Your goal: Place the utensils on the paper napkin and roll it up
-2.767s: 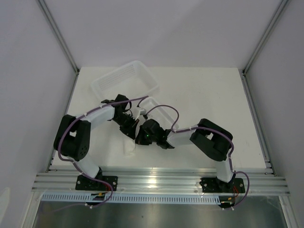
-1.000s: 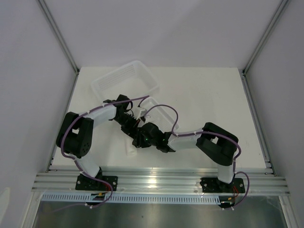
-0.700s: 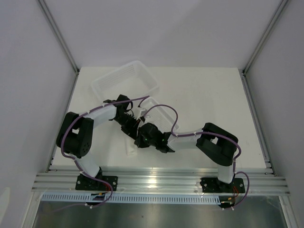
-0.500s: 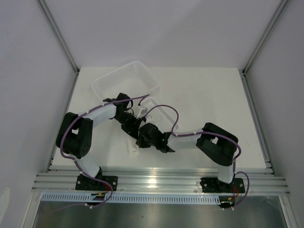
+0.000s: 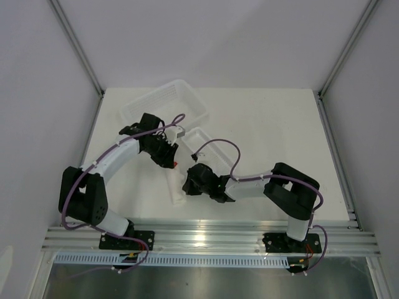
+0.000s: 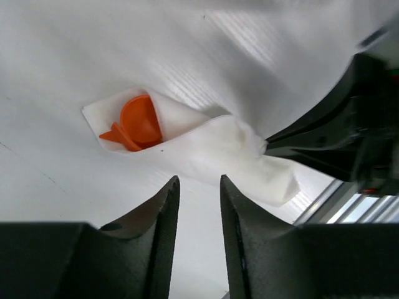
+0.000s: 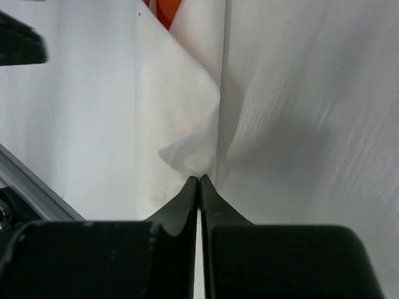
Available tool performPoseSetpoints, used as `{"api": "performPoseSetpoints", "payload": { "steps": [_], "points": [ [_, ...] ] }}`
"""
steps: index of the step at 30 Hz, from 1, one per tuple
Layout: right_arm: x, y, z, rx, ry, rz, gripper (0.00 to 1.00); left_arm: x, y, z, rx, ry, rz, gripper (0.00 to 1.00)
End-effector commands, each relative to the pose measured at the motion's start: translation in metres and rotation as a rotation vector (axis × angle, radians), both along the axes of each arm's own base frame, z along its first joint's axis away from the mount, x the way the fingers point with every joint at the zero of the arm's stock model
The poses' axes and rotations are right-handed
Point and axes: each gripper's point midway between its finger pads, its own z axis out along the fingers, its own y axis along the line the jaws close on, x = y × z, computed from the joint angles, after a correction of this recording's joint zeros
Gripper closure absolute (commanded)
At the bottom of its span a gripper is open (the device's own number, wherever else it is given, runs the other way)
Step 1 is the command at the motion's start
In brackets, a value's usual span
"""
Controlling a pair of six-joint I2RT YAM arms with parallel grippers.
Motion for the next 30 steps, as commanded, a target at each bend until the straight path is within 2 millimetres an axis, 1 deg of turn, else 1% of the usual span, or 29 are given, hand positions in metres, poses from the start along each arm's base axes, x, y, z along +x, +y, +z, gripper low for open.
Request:
{"api": "performPoseSetpoints", "payload": {
  "steps": [1,3,4,5,8,13,19,20,21,23,24,26,27,30],
  "points": [
    [0.000,0.001,0.024,0.076,-0.026,-0.028,1.00,-0.006,0.013,-0.024,0.100,0.004,0.006,0.65],
    [-0.002,-0.001,0.024,0.098,-0.014,-0.039,1.00,-0.006,0.011,-0.034,0.128,-0.004,-0.014,0.66],
    [-0.003,-0.001,0.023,0.104,-0.006,-0.044,1.00,-0.013,0.008,-0.042,0.146,0.001,-0.046,0.66],
    [-0.004,-0.004,0.018,0.098,0.002,-0.050,1.00,-0.013,0.005,-0.046,0.147,0.003,-0.057,0.66],
    [-0.005,-0.007,0.013,0.099,0.018,-0.062,1.00,-0.017,-0.004,-0.053,0.144,0.015,-0.088,0.66],
    [-0.005,-0.011,0.012,0.132,0.028,-0.083,1.00,-0.024,-0.009,-0.069,0.165,0.050,-0.125,0.65],
    [-0.007,-0.012,0.012,0.146,0.029,-0.075,1.00,-0.028,-0.018,-0.079,0.185,0.061,-0.152,0.62],
    [-0.007,-0.012,0.014,0.149,0.025,-0.075,0.98,-0.027,-0.019,-0.079,0.188,0.060,-0.155,0.62],
    [-0.007,-0.013,0.014,0.145,0.022,-0.076,0.90,-0.025,-0.020,-0.077,0.195,0.053,-0.157,0.59],
    [-0.006,-0.014,0.020,0.150,0.012,-0.080,0.79,-0.028,-0.021,-0.080,0.209,0.069,-0.166,0.59],
    [-0.004,-0.017,0.021,0.141,0.003,-0.091,0.70,-0.028,-0.022,-0.079,0.210,0.074,-0.163,0.58],
    [-0.002,-0.019,0.027,0.138,-0.014,-0.095,0.64,-0.028,-0.022,-0.082,0.213,0.090,-0.157,0.59],
    [-0.001,-0.022,0.025,0.125,-0.016,-0.105,0.61,-0.027,-0.025,-0.080,0.204,0.094,-0.156,0.59],
    [0.001,-0.022,0.026,0.122,-0.023,-0.105,0.61,-0.030,-0.027,-0.084,0.207,0.133,-0.153,0.59]
  ]
}}
